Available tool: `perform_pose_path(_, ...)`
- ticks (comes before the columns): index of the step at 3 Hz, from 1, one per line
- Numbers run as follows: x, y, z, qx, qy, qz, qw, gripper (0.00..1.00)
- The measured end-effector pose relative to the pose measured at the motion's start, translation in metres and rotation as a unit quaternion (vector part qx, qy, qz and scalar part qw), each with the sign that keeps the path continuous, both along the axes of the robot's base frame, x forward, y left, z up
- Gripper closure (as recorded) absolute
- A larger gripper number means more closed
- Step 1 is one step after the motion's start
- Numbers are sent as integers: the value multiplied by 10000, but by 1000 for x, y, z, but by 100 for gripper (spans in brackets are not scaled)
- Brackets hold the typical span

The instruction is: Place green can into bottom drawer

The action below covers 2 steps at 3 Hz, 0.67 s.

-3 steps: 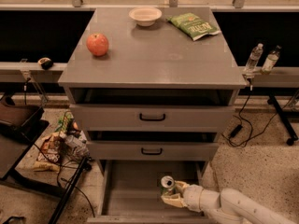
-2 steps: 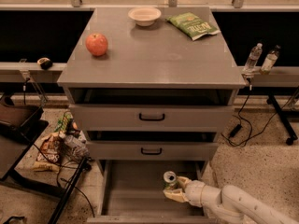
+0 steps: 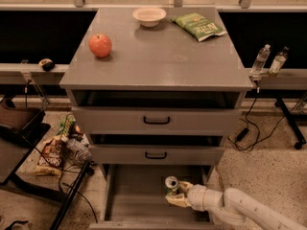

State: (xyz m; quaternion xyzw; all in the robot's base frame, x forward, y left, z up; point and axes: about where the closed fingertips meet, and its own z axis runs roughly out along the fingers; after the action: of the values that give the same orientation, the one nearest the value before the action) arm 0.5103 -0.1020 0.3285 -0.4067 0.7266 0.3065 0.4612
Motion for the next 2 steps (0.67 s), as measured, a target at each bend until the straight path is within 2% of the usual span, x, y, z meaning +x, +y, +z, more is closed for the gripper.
perform_pose_path(1, 5, 14, -34, -17, -18, 530, 9986, 100)
perform_pose_path(2, 6, 31, -74, 293, -188, 1112, 9932, 100)
